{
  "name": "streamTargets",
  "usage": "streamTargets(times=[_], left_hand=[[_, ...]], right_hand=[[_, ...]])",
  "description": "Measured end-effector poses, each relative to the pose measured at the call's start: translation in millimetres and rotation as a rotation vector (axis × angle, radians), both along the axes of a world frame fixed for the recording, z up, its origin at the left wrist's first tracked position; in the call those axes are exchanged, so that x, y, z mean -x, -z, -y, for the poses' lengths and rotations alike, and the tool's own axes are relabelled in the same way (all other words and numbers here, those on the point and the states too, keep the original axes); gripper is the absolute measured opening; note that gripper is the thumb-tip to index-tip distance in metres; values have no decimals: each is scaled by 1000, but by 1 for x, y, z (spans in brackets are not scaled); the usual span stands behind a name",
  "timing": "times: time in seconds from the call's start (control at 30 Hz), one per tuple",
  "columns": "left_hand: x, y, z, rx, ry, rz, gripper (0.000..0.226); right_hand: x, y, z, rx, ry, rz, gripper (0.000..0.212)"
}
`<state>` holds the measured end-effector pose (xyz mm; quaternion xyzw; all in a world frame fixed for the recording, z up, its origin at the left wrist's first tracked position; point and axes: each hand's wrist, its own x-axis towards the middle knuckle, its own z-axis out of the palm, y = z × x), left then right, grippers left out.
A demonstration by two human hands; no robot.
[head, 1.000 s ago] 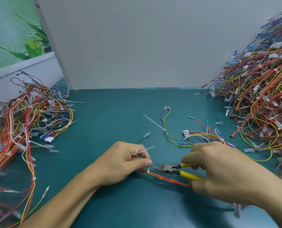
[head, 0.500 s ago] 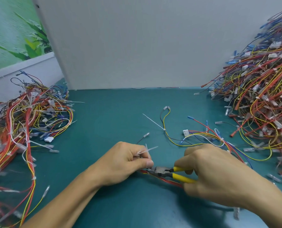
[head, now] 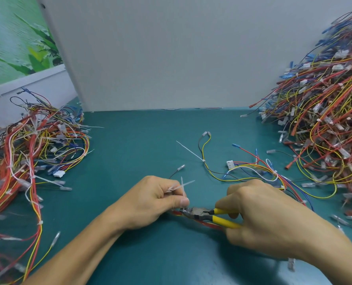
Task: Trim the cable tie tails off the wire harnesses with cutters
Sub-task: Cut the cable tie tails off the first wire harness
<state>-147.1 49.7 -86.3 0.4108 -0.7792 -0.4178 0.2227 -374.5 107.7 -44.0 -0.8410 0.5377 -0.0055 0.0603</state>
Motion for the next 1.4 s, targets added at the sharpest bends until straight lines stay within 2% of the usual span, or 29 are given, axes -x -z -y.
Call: streamTargets(times=[0.13,0.43,0.63,0.73,1.03,1.23,1.4], left_hand=[[0,1,0,5,1,10,14],[0,3,0,-23,-5,-5,17],[-4,3,0,-155,-29,-187,15],[-5,5,3,-276,-107,-374,12],[-13,6,12,-570,-199,-762,14],[-14,3,13,-616,-200,-857,25],[-13,4,12,-608,-247,-922,19]], right_hand=[[-1,-1,-1,-8,2,-19,22],[-2,1,0,19,-10,-68,27],[-3,3,0,26,-15,-30,29],[-5,7,-1,48,-41,-29,34],[18,12,33,52,119,18,12],[0,32,64,206,255,-32,20],[-7,40,69,178,268,169,14]])
